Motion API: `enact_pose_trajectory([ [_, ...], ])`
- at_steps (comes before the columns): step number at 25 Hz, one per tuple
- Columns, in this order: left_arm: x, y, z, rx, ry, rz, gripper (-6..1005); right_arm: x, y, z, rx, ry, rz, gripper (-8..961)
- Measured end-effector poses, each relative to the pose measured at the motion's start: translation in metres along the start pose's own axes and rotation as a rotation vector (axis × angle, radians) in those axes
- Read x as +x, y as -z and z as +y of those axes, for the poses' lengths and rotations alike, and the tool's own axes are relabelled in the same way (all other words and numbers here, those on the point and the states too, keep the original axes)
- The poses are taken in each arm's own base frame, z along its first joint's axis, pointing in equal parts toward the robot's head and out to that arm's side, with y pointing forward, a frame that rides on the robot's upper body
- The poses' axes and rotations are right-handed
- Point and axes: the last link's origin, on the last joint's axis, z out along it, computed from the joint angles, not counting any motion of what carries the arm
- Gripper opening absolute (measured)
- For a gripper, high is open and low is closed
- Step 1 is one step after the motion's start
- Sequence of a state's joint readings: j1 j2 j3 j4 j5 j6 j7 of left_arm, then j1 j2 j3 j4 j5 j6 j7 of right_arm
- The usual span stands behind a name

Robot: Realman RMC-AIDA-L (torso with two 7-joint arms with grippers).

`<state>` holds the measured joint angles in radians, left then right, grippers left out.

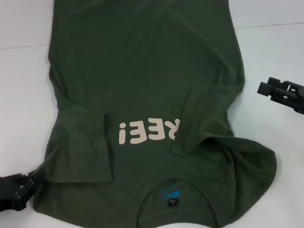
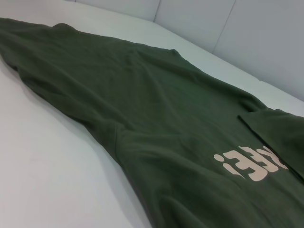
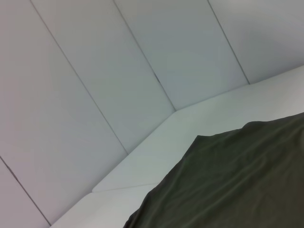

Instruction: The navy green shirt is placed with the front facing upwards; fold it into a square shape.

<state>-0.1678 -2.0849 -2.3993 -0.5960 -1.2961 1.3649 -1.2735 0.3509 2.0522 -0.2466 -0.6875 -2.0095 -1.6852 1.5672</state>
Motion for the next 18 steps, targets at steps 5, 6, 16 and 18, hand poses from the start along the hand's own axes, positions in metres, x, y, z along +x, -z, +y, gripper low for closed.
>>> enact_pose_trajectory([
  [5, 0.0008, -0.0003, 0.0009, -0.007, -0.005, 0.002, 97, 0.0009, -0.0001, 0.0005, -0.001, 0.000, 0.000, 667],
  [6, 0.0013, -0.0005, 0.0011, -0.010, -0.008, 0.001, 97, 0.0008, -0.0003, 0.0005, -0.002, 0.001, 0.000, 667],
  [16, 0.0042, 0.0009, 0.0002, -0.005, 0.012, 0.020, 96, -0.0005, -0.0038, 0.0010, -0.008, 0.004, 0.002, 667],
  [18, 0.0049, 0.0008, -0.0001, -0.005, 0.027, 0.021, 97, -0.0008, -0.0041, 0.0011, -0.009, 0.005, 0.002, 667],
])
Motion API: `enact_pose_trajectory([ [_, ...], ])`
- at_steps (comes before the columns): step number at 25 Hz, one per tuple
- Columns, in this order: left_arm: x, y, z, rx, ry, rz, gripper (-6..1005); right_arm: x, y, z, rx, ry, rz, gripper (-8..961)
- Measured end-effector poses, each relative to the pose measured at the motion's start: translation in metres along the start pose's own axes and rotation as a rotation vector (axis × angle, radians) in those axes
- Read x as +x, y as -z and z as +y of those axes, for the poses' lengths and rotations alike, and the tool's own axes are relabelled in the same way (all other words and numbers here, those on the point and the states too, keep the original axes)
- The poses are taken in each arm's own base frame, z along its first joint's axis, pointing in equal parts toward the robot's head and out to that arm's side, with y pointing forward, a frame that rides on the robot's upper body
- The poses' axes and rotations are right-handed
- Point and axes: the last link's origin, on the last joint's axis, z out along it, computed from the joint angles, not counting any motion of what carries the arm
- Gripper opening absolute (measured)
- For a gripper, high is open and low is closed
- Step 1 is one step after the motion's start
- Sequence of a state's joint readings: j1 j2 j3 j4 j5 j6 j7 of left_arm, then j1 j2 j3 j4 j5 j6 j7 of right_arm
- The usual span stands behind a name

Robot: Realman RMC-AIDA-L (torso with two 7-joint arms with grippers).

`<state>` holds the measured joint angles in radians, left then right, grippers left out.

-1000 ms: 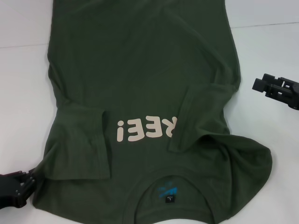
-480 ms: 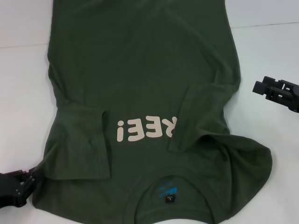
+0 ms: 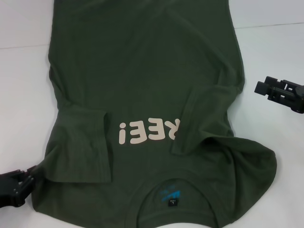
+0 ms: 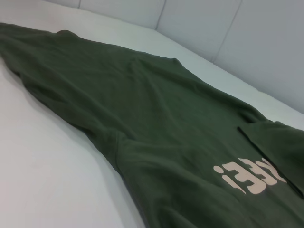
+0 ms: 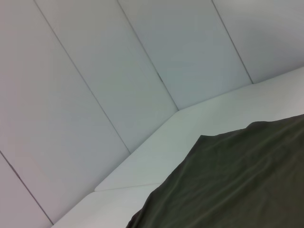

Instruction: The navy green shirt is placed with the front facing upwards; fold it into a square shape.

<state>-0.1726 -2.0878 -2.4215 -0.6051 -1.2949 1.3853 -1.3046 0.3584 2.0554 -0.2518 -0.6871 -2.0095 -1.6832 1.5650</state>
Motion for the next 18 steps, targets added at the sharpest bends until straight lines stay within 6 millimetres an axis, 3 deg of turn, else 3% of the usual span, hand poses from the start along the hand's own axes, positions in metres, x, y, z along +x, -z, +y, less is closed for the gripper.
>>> enact_pose_trajectory([
  [11, 0.0025, 0.0021, -0.0025, 0.009, 0.024, 0.011, 233, -0.0009, -0.0007, 0.0000, -0.001, 0.001, -0.002, 668],
  [18, 0.0032, 0.0051, -0.0040, 0.009, 0.028, 0.009, 532, -0.0016, -0.0013, -0.0004, 0.000, 0.002, -0.004, 667],
])
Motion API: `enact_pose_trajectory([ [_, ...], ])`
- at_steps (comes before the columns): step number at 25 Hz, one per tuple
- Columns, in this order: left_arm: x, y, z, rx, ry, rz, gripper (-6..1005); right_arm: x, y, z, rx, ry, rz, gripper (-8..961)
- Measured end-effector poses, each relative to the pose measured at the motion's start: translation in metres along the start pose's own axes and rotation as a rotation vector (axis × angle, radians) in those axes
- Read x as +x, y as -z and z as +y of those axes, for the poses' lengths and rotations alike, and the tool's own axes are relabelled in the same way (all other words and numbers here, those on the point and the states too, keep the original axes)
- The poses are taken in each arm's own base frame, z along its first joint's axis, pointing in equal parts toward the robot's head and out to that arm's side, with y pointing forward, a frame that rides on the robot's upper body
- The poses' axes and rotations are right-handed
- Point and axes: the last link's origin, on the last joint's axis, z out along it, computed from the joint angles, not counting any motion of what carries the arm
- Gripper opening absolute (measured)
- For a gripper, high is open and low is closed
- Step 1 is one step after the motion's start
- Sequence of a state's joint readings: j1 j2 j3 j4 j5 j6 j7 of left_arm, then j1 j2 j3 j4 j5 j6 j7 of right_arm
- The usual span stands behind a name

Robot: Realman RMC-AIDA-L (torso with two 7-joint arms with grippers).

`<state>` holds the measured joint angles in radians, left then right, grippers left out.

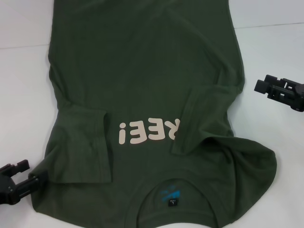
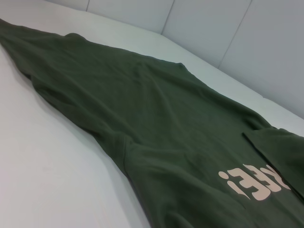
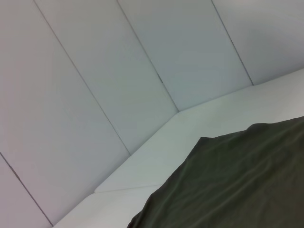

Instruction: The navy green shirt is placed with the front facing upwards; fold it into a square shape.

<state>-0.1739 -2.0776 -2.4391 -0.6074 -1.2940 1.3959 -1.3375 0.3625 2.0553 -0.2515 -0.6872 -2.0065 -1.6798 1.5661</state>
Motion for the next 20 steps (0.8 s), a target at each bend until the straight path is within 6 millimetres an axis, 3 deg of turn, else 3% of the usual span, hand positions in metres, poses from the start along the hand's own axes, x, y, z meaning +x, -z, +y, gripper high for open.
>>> enact_pose_trajectory([
  [9, -0.0005, -0.0004, -0.0014, 0.009, 0.004, -0.004, 909, -0.0003, -0.0026, -0.0006, 0.003, 0.002, 0.005, 667],
  [20, -0.0002, -0.0023, -0.0020, 0.015, -0.007, -0.007, 907, -0.0004, -0.0049, -0.0014, 0.007, 0.001, 0.006, 668],
])
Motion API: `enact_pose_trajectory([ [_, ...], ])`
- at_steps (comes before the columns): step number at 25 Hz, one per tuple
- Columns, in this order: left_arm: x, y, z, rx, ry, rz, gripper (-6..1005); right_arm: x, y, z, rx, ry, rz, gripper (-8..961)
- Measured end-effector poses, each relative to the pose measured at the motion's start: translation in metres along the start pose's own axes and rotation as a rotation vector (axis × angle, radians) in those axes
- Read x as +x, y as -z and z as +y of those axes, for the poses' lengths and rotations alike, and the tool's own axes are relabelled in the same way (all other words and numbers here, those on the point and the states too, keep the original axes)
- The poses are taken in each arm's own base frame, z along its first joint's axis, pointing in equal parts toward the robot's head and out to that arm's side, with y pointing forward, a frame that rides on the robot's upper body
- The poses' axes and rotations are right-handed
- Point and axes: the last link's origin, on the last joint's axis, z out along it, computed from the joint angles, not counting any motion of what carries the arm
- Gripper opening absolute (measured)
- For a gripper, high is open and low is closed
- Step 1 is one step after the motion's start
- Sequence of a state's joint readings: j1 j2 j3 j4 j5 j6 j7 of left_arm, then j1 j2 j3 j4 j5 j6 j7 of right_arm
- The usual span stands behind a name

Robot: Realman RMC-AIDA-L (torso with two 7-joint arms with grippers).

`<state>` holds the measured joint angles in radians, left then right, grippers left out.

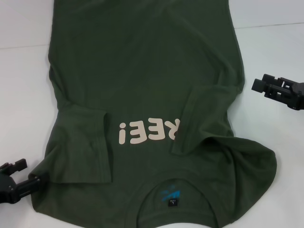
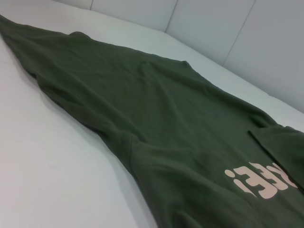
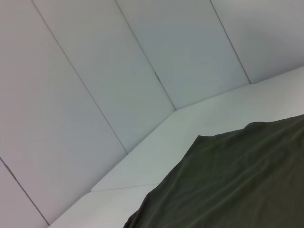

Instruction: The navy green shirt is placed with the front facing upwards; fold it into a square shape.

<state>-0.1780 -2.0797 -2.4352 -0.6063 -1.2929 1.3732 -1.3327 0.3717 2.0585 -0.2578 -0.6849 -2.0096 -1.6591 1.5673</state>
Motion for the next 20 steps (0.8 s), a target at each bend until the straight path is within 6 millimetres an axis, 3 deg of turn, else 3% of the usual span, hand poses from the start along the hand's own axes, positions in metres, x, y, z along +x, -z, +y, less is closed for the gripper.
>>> enact_pose_trajectory([
  [20, -0.0021, -0.0023, -0.0004, 0.007, -0.007, -0.018, 842, -0.0001, -0.0048, -0.0011, -0.004, -0.008, 0.001, 667],
])
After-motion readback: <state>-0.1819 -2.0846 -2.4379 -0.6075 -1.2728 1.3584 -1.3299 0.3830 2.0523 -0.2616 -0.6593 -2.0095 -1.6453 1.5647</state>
